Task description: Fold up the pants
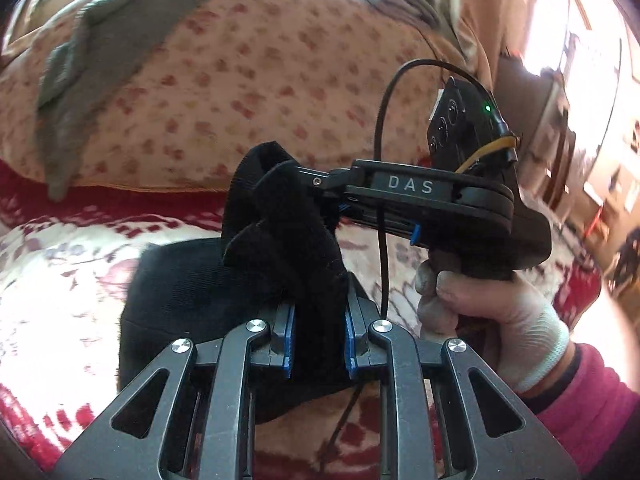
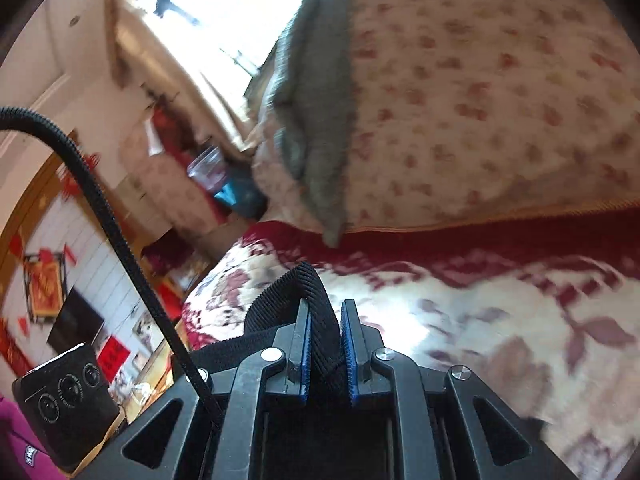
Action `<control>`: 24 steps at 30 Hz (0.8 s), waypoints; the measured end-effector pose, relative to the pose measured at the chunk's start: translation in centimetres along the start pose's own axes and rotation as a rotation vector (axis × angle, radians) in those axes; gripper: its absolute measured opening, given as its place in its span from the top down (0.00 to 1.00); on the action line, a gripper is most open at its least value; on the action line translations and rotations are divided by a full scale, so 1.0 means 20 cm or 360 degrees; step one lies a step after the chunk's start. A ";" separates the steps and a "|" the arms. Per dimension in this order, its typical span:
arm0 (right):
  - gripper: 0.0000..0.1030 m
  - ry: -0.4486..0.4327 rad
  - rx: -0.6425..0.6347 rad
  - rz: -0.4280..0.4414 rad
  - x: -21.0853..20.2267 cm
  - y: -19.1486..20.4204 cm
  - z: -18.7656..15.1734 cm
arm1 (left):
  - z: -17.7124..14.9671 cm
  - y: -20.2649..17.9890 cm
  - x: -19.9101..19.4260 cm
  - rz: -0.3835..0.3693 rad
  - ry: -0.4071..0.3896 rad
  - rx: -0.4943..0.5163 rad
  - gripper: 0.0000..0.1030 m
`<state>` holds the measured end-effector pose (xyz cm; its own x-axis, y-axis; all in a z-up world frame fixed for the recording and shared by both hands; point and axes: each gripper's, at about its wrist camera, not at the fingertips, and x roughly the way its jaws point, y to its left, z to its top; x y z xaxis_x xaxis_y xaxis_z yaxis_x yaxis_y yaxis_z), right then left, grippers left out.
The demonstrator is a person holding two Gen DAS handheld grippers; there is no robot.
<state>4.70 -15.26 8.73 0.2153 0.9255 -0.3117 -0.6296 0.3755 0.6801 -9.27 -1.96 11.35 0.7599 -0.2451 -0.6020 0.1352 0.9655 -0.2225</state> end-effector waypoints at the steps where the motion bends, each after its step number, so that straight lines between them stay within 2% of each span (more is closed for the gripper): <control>1: 0.82 -0.0005 0.0048 -0.0024 -0.03 -0.07 -0.02 | -0.01 -0.04 0.07 -0.0008 0.0050 0.0019 0.83; 4: 0.71 -0.0044 0.0179 -0.0266 -0.14 -0.24 -0.08 | -0.08 -0.10 0.19 -0.0082 0.0191 0.0003 0.78; 5: 0.63 -0.0055 0.0226 -0.0280 -0.17 -0.28 -0.09 | -0.09 -0.10 0.21 -0.0095 0.0204 0.0007 0.76; 6: 0.59 -0.0071 0.0279 -0.0277 -0.21 -0.32 -0.11 | -0.10 -0.12 0.21 -0.0111 0.0204 0.0022 0.74; 8: 0.58 -0.0103 0.0331 -0.0295 -0.29 -0.36 -0.13 | -0.10 -0.13 0.19 -0.0179 0.0205 0.0015 0.55; 10: 0.57 -0.0106 0.0330 -0.0331 -0.35 -0.36 -0.15 | -0.08 -0.12 0.14 -0.0311 0.0192 -0.0032 0.46; 12: 0.51 -0.0091 0.0363 -0.0363 -0.41 -0.37 -0.16 | -0.06 -0.13 0.10 -0.0397 0.0169 -0.0023 0.44; 13: 0.51 -0.0084 0.0393 -0.0361 -0.43 -0.38 -0.17 | -0.05 -0.12 0.07 -0.0402 0.0166 -0.0014 0.44; 17: 0.50 -0.0108 0.0554 -0.0352 -0.51 -0.43 -0.22 | -0.05 -0.06 -0.03 -0.0391 0.0167 -0.0012 0.44; 20: 0.49 -0.0179 0.0650 -0.0298 -0.60 -0.46 -0.25 | -0.05 0.06 -0.12 -0.0330 0.0125 -0.0037 0.44; 22: 0.48 -0.0205 0.0678 -0.0250 -0.64 -0.46 -0.27 | -0.04 0.14 -0.14 -0.0205 0.0099 -0.0021 0.44; 24: 0.38 -0.0173 0.0662 -0.0224 -0.62 -0.43 -0.28 | -0.02 0.23 -0.13 -0.0073 0.0088 -0.0025 0.44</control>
<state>3.33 -30.28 3.10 0.3685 0.8554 -0.3640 -0.2396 0.4657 0.8519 -10.92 3.00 11.58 0.7169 -0.2937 -0.6323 0.1584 0.9518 -0.2625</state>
